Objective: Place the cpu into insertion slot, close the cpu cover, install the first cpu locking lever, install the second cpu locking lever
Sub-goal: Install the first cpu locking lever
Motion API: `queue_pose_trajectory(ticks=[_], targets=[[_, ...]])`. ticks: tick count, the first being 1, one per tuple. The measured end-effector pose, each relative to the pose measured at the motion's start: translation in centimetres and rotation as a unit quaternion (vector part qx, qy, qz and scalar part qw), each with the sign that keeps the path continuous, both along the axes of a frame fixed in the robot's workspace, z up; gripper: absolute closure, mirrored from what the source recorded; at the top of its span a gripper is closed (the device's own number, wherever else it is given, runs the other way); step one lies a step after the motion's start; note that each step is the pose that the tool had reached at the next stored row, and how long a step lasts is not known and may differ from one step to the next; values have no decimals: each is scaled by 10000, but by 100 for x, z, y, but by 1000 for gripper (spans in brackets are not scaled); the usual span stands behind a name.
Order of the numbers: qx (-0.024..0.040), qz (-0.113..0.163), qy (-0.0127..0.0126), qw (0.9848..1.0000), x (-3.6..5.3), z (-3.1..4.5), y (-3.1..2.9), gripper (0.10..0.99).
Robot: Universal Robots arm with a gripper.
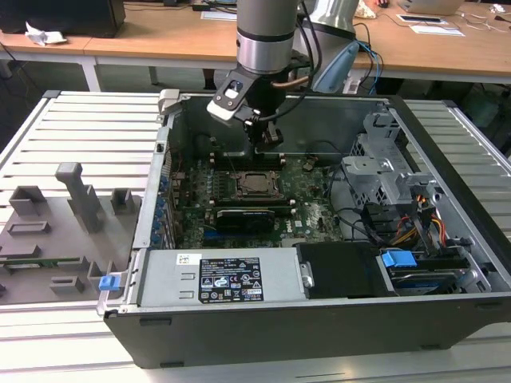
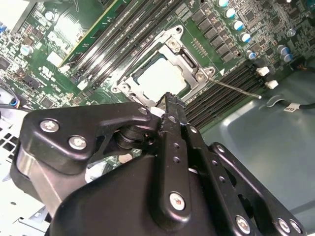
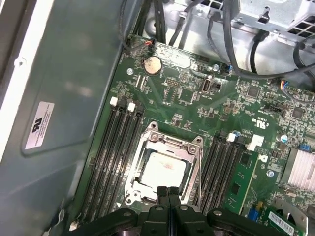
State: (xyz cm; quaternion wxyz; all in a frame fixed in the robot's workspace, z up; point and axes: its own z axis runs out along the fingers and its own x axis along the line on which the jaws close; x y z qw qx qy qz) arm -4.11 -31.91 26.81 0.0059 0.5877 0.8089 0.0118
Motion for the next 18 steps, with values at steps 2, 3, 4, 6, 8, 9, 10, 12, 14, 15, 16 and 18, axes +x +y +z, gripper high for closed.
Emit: queue_pose_trajectory(ticks=[2,3,4,6,8,9,10,12,14,15,16,18], targets=[[0,76,0,10000,0,0,0,980],[0,120,0,9999,0,0,0,980],[0,155,0,9999,0,0,0,980],[0,218,0,9998,0,0,0,980],[0,345,0,9994,0,0,0,980],[0,378,0,9993,0,0,0,980],[0,436,0,9990,0,0,0,980],[0,539,0,9985,0,0,0,980],[0,595,0,9982,0,0,0,980],[0,624,0,9980,0,0,0,980],[0,661,0,9978,0,0,0,980],[0,723,0,9974,0,0,0,980]])
